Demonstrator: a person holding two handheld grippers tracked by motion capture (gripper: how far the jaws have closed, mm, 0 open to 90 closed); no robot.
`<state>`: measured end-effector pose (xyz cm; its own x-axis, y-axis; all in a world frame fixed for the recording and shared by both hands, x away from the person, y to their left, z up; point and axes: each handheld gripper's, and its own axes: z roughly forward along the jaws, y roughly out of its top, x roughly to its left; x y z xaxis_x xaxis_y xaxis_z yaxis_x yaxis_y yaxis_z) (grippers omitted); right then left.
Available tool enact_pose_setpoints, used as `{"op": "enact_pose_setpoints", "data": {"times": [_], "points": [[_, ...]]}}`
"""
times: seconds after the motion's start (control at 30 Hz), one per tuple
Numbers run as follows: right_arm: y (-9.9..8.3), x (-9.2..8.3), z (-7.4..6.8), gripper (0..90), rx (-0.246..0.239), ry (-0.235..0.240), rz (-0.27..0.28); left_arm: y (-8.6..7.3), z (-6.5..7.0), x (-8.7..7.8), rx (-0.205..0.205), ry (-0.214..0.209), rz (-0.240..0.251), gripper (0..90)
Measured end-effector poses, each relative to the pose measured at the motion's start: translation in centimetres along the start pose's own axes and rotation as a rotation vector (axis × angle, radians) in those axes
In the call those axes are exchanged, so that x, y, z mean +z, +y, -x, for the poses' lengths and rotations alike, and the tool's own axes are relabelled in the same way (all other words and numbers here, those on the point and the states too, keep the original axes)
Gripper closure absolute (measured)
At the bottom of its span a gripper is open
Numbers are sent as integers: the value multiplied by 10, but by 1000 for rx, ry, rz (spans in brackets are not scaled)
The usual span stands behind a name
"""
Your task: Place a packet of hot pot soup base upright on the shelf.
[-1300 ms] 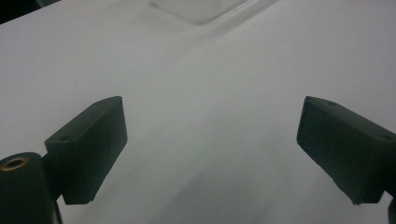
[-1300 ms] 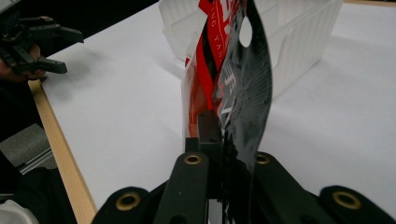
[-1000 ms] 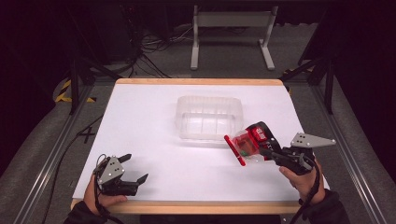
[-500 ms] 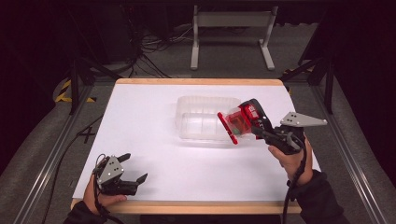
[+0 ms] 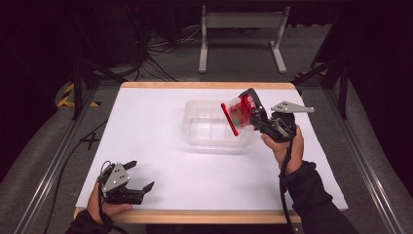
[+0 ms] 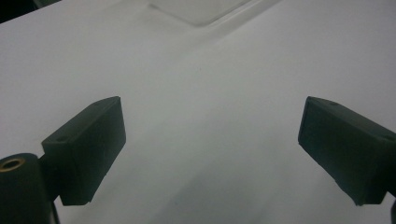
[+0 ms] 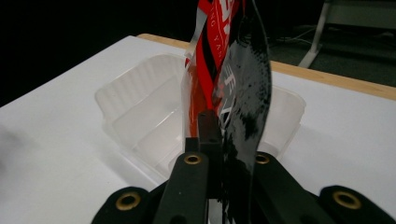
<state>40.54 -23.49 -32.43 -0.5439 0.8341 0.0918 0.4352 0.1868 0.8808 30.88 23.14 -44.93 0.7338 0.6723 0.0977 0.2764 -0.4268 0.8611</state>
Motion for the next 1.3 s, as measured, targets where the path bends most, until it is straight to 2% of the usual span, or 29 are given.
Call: {"op": "enact_pose_setpoints", "data": {"times": [0.07, 0.1, 0.13, 0.27, 0.43, 0.6, 0.7, 0.8, 0.97, 1.23, 1.3], "points": [[-1, 7, 1, 900, 8, -18, -7, 0, 0, 0, 0, -2, -3, 84], [-3, 12, 3, 900, -6, -52, -24, 0, 0, 0, 2, -4, -3, 84], [-4, 14, 5, 900, 4, -59, -24, 0, 0, 0, 2, -3, -3, 84], [-9, 18, 12, 900, 46, -69, -33, 0, 0, 0, 3, -3, -6, 84], [-14, 22, 11, 900, 28, -81, -52, 0, 0, 1, 9, -4, -9, 91], [-17, 28, 7, 890, 19, -71, -79, 0, 0, 1, 10, -4, -10, 91], [-18, 27, 6, 900, 14, -88, -63, -1, 0, 0, 6, -3, -8, 91], [-21, 24, 8, 899, 44, -89, -50, -1, -1, 0, 6, -4, -7, 91], [-30, 19, 8, 884, 34, -125, -49, 0, 0, 1, 7, 0, -9, 90], [-36, 12, 13, 829, 45, -115, -58, 0, 0, 1, 5, -3, -11, 90], [-35, 11, 13, 811, 34, -106, -60, 0, 1, 2, 7, -7, -11, 90]]}}
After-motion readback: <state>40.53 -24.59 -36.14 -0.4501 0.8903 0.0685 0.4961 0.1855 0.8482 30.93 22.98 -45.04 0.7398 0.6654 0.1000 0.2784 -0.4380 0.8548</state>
